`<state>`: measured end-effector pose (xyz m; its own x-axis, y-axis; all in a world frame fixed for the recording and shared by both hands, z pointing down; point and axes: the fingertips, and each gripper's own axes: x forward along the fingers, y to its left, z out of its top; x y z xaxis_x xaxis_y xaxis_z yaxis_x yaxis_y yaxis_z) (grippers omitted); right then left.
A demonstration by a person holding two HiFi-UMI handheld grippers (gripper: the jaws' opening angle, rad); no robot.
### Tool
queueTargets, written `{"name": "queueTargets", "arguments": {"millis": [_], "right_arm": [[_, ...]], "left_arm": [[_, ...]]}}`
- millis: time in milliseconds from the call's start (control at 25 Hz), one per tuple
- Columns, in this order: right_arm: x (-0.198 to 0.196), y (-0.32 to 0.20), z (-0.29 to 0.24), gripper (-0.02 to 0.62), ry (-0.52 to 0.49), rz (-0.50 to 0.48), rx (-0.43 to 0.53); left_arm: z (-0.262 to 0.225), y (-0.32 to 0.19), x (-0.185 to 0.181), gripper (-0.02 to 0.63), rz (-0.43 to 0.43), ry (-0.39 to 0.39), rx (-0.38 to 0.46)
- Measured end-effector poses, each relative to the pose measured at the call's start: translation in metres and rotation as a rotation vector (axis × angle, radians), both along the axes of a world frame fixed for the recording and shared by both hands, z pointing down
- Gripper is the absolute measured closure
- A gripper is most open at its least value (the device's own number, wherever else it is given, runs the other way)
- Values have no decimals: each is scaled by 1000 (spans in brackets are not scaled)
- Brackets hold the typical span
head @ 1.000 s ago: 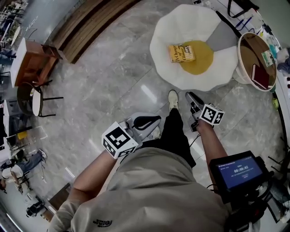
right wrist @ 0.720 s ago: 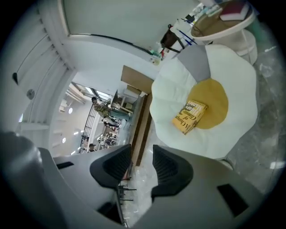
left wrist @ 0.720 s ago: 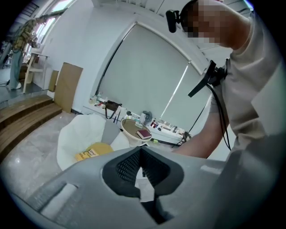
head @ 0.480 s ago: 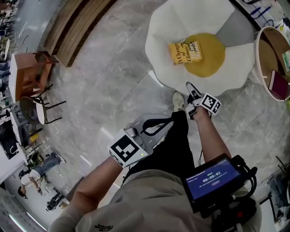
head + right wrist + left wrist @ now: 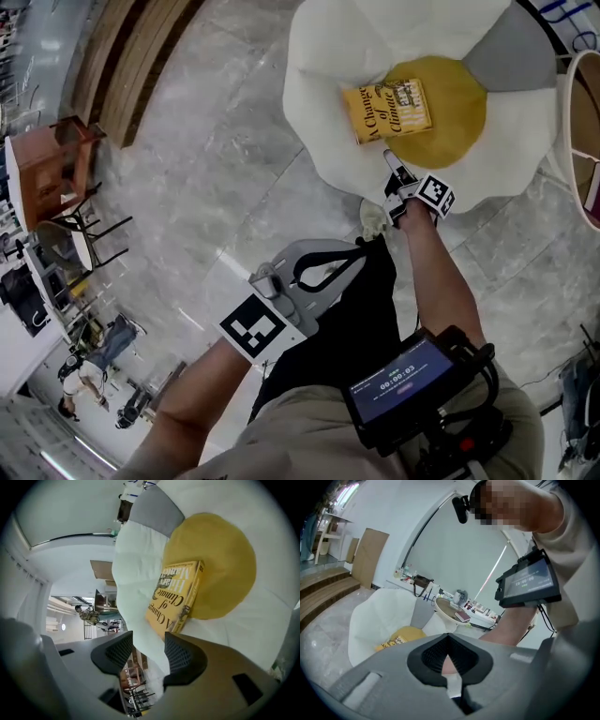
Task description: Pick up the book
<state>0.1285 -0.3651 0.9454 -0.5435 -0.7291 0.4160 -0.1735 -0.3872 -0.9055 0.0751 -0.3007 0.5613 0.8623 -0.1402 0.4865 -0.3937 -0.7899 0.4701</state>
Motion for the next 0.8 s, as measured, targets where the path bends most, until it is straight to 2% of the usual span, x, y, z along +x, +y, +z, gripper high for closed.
{"name": "queueTargets", "arguments": {"millis": [240,400,520,680,800], "right_arm": [[3,-20,71,353,-17,59,-67],[3,-34,102,345,-19,58,-84],[0,-44,117,341,-58,88,-80],[4,-62,123,341,-171,183,-62],[10,-73,120,351,-182,240,-41]], "left_arm": [[45,-14,-4,600,-40,-6,-53],[68,-15,-6,600,-36,-4,-75],[85,-18,-17,600,-57,-18,-96],[96,-16,-29,600,-92,-28,-120],[98,-6,-36,600,-100,-31,-134]]}}
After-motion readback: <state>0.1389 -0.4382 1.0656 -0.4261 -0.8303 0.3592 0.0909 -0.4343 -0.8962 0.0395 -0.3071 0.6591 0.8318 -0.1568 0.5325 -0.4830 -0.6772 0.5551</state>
